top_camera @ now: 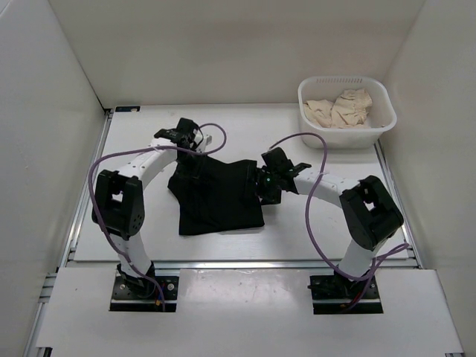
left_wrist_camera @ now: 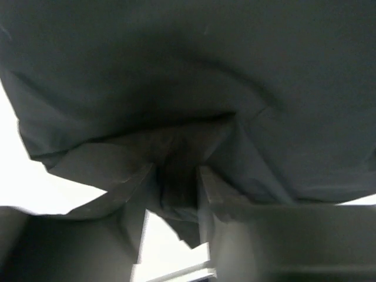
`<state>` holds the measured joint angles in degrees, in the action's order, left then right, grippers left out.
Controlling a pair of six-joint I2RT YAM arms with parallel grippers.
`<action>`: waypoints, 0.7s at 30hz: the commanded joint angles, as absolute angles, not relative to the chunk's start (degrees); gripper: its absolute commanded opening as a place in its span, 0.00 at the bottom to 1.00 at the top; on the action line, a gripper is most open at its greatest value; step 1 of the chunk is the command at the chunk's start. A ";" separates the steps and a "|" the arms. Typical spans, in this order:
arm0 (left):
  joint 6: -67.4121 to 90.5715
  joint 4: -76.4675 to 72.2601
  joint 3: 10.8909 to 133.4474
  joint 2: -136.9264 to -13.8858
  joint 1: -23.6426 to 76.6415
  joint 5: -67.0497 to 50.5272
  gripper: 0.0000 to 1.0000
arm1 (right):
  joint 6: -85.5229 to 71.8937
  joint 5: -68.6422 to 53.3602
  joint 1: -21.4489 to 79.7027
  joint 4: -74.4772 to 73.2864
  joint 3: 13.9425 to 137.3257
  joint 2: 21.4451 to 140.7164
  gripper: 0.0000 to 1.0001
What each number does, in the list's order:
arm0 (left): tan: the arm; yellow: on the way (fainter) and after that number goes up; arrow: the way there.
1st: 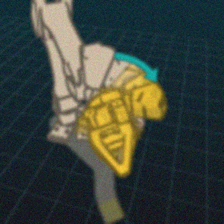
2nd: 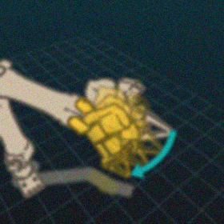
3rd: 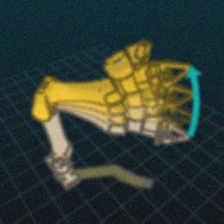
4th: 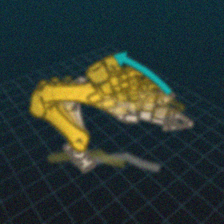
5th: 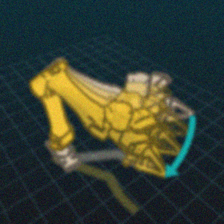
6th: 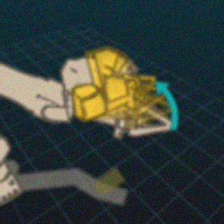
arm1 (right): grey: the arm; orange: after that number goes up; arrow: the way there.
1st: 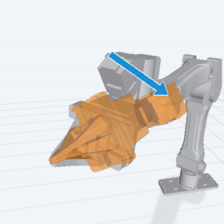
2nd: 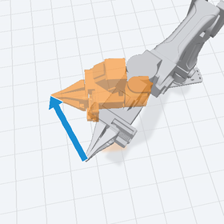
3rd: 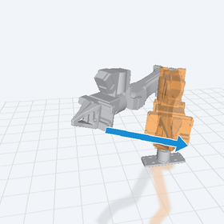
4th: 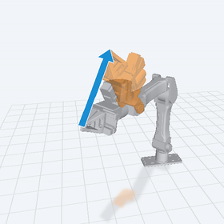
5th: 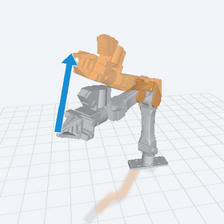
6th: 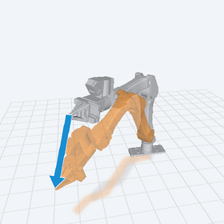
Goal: Fold and stack the trousers
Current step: Fold the trousers
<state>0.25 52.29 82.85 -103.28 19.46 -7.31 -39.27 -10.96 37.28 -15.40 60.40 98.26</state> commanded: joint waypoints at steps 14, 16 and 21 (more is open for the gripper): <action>0.00 61.44 61.89 -79.22 19.51 -0.36 0.14 | -44.47 -20.30 36.04 -8.00 53.01 100.73 0.80; 0.00 62.04 55.85 -77.44 17.76 0.26 0.14 | -45.00 -20.30 36.04 -8.00 52.48 100.72 0.80; 0.00 58.03 45.72 -74.80 15.21 3.51 0.24 | -46.31 -18.90 36.04 -8.00 50.63 99.58 0.71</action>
<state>-0.08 59.42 49.43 -75.83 16.29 0.54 -44.95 -20.03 35.86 -5.82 53.21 99.98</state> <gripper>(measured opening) 0.223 0.725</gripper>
